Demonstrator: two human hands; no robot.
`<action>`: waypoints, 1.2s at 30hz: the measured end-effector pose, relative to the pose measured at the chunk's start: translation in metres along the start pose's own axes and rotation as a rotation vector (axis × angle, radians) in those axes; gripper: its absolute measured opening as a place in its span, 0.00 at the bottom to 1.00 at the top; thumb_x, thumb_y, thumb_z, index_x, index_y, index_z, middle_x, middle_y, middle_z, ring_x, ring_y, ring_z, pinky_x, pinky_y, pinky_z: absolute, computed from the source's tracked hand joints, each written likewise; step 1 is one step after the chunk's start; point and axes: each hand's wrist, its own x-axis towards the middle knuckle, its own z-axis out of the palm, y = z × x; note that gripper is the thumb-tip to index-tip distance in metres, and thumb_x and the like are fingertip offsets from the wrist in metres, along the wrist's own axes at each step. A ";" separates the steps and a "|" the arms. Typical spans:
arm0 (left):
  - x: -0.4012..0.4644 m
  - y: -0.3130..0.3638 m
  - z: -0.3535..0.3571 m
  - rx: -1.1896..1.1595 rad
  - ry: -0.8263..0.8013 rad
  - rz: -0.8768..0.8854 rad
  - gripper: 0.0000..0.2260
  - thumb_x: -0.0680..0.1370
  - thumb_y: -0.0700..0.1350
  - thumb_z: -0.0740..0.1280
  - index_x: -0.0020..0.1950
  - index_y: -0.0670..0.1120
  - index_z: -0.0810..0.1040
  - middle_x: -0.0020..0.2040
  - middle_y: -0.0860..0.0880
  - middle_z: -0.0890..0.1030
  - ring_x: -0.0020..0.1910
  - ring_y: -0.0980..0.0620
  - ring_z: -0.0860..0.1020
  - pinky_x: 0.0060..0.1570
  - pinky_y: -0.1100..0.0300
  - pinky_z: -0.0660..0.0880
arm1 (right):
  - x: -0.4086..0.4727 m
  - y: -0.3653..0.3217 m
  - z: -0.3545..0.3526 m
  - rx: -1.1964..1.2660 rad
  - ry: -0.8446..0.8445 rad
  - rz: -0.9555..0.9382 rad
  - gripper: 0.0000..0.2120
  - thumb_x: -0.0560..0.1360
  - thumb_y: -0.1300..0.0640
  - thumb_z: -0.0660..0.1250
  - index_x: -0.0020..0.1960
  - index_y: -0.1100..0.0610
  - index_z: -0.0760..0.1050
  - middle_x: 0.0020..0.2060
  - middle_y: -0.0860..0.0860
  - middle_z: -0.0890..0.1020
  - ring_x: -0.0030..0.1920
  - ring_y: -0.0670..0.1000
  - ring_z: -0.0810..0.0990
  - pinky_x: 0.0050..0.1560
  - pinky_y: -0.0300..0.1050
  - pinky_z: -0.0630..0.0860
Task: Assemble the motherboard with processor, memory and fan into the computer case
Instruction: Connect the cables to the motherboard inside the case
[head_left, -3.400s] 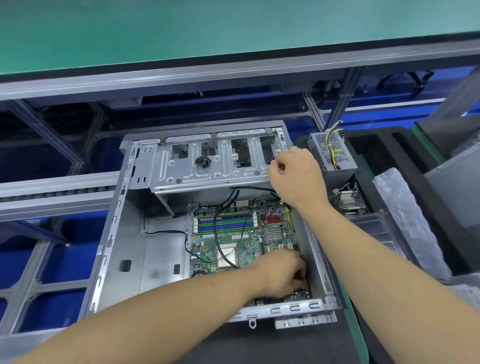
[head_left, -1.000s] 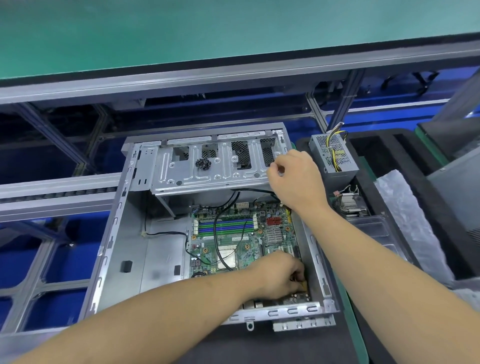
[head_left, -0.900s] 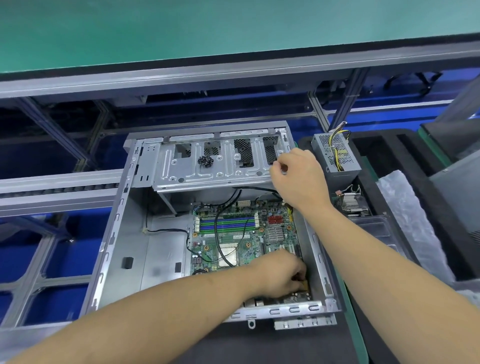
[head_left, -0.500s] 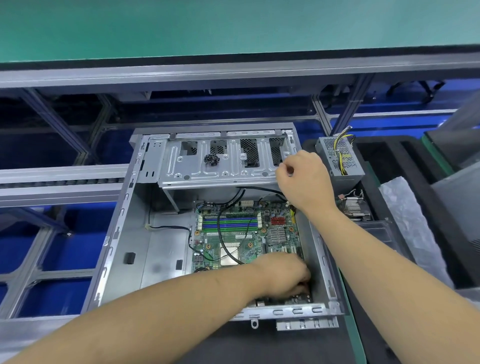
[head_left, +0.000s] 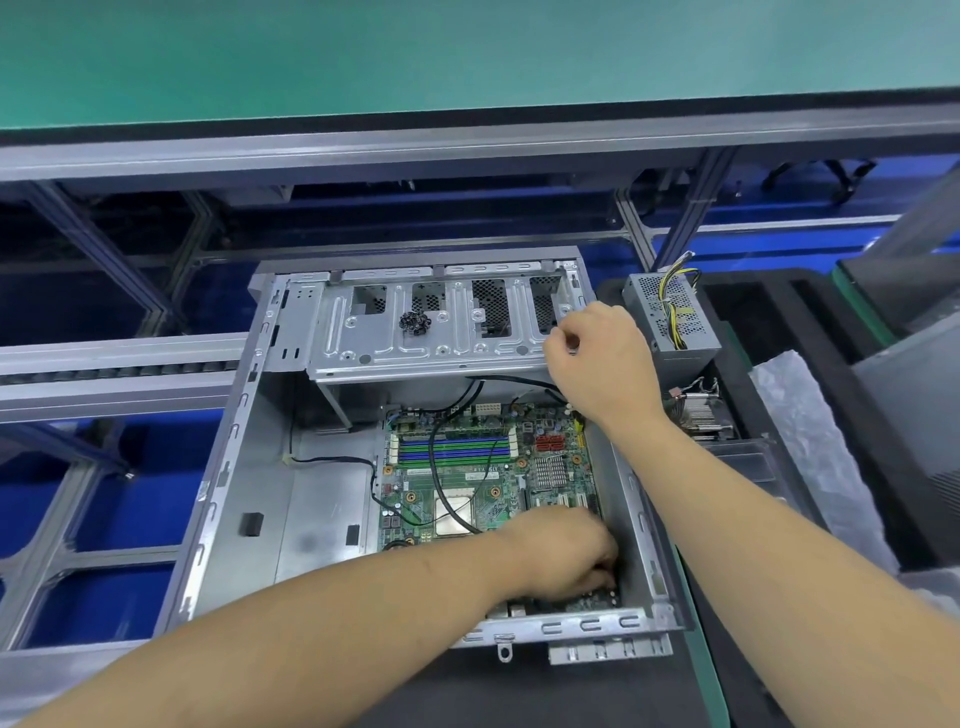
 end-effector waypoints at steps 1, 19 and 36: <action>0.000 0.000 0.000 0.010 -0.007 -0.002 0.12 0.81 0.49 0.65 0.57 0.44 0.82 0.53 0.44 0.82 0.50 0.43 0.80 0.48 0.48 0.80 | 0.000 -0.001 0.000 0.000 0.000 -0.003 0.19 0.78 0.58 0.62 0.30 0.54 0.64 0.32 0.50 0.69 0.42 0.56 0.69 0.43 0.49 0.67; 0.001 0.006 -0.004 0.090 -0.054 0.000 0.13 0.82 0.50 0.63 0.58 0.43 0.81 0.52 0.42 0.81 0.48 0.40 0.80 0.47 0.48 0.79 | 0.000 -0.002 -0.003 -0.012 -0.013 -0.006 0.20 0.79 0.58 0.62 0.30 0.54 0.62 0.31 0.49 0.68 0.42 0.57 0.70 0.42 0.51 0.69; 0.013 0.026 -0.003 -0.285 0.026 -0.412 0.12 0.73 0.41 0.69 0.32 0.46 0.70 0.31 0.49 0.72 0.32 0.47 0.74 0.28 0.61 0.69 | 0.000 -0.004 -0.006 -0.060 -0.052 0.007 0.20 0.79 0.56 0.61 0.29 0.54 0.60 0.32 0.52 0.70 0.42 0.57 0.71 0.40 0.49 0.65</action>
